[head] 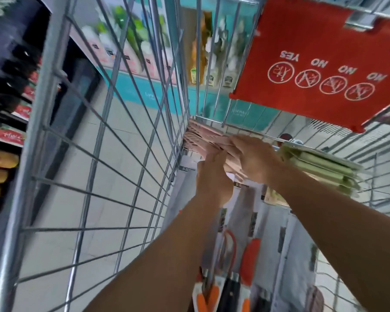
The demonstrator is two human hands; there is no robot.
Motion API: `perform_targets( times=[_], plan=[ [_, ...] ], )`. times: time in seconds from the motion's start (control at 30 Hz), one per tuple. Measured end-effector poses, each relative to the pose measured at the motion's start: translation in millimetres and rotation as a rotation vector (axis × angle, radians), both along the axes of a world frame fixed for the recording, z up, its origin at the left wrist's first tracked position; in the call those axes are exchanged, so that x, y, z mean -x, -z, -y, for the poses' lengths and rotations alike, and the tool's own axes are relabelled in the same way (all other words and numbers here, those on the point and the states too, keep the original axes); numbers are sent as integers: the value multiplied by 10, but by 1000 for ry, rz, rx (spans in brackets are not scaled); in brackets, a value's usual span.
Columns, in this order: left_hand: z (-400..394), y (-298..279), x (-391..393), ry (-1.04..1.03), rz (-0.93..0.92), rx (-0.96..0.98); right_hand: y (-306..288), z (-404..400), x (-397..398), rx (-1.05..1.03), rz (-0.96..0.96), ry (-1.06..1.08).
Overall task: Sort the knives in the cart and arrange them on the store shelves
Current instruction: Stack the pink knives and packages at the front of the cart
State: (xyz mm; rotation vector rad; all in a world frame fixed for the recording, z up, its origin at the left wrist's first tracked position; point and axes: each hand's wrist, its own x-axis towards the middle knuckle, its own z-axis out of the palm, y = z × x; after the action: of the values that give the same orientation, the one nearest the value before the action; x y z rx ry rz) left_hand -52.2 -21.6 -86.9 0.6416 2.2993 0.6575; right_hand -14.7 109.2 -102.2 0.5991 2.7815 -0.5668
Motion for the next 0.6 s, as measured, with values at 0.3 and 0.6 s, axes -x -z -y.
perform_targets(
  times=[0.3, 0.6],
  plan=[
    [693, 0, -416, -85, -100, 20, -220, 656, -490, 169, -126, 199],
    [1541, -53, -1026, -135, -15, 232, -195, 1805, -1296, 295, 33, 380]
  ],
)
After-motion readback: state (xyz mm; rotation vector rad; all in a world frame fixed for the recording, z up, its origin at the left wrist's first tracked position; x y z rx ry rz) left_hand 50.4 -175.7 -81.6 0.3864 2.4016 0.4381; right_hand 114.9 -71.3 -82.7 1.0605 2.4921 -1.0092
